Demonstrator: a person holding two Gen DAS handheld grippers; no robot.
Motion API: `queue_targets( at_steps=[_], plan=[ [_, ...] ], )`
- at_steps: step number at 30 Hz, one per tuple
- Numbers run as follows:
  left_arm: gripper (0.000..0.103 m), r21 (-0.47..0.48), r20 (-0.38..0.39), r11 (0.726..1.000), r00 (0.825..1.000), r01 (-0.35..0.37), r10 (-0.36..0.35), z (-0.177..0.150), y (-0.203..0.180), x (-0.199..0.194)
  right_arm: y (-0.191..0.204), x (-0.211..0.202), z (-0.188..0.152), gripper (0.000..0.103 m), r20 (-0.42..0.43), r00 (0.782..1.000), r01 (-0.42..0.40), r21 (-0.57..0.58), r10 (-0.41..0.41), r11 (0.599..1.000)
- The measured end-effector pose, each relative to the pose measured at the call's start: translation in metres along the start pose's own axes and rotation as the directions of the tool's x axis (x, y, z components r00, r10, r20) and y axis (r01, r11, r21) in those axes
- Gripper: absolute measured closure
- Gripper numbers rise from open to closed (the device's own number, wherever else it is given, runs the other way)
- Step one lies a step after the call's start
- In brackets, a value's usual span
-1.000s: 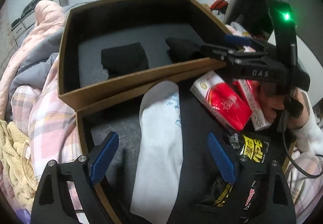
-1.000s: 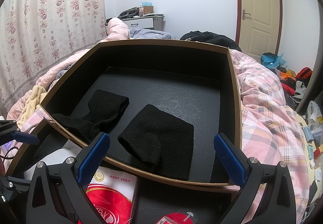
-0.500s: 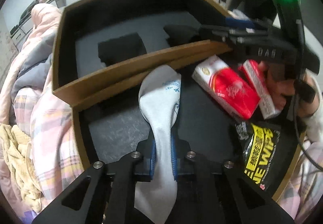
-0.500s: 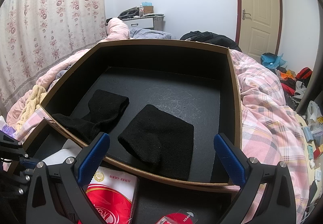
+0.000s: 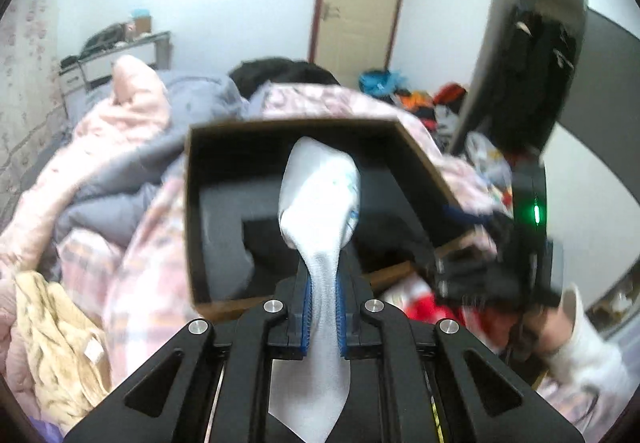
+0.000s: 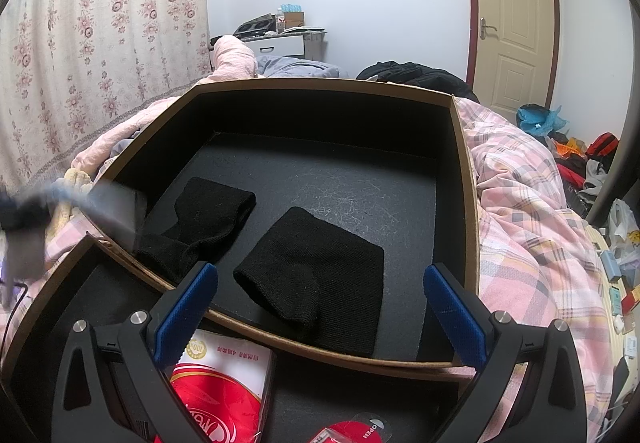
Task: Organize soft objects
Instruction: 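Carry the white sock with the left gripper over the box, then open the left gripper to drop the white sock into the box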
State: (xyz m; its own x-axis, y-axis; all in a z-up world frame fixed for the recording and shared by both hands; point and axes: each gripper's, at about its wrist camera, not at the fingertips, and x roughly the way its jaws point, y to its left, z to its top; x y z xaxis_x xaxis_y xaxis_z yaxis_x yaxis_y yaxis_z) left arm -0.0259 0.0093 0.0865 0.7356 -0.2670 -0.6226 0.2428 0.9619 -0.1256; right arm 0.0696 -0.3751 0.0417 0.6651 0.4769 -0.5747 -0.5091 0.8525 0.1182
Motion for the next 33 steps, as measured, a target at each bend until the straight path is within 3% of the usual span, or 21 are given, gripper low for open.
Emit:
queue_targets(
  at_steps=[5, 10, 13, 17, 22, 30, 31, 33],
  plan=[
    [0.097, -0.074, 0.107, 0.995, 0.992, -0.064, 0.072, 0.035, 0.010, -0.001, 0.000, 0.000, 0.000, 0.001, 0.000, 1.000, 0.000, 0.000, 0.000, 1.000],
    [0.097, -0.141, 0.193, 0.985, 0.974, -0.094, 0.121, 0.046, 0.023, 0.017, 0.000, 0.000, 0.000, 0.001, 0.000, 1.000, 0.000, 0.000, 0.000, 1.000],
    [0.097, -0.153, 0.105, 0.976, 0.980, -0.154, 0.171, 0.040, 0.029, 0.050, 0.000, 0.000, 0.000, 0.001, 0.000, 1.000, 0.000, 0.000, 0.000, 1.000],
    [0.097, -0.170, 0.025, 0.970, 0.983, -0.176, 0.182, 0.025, 0.038, 0.078, 0.001, 0.000, 0.000, 0.001, 0.000, 1.000, 0.000, 0.000, 0.000, 1.000],
    [0.097, -0.239, 0.017, 0.956, 0.983, -0.173, 0.182, 0.010, 0.046, 0.085, 0.000, 0.000, 0.000, 0.001, 0.000, 1.000, 0.000, 0.000, 0.000, 1.000],
    [0.096, -0.148, 0.027, 0.981, 0.991, -0.128, 0.133, 0.003, 0.024, 0.083, 0.001, 0.000, 0.000, 0.001, 0.001, 1.000, 0.000, 0.000, 0.000, 1.000],
    [0.094, -0.147, 0.030, 0.982, 0.991, -0.122, 0.128, 0.002, 0.023, 0.082, 0.001, 0.000, 0.000, 0.001, 0.001, 1.000, 0.000, 0.000, 0.000, 1.000],
    [0.076, -0.149, 0.040, 0.981, 0.991, -0.120, 0.128, 0.001, 0.022, 0.080, 0.001, 0.000, 0.000, 0.001, 0.000, 1.000, 0.000, 0.000, 0.000, 1.000]
  ],
)
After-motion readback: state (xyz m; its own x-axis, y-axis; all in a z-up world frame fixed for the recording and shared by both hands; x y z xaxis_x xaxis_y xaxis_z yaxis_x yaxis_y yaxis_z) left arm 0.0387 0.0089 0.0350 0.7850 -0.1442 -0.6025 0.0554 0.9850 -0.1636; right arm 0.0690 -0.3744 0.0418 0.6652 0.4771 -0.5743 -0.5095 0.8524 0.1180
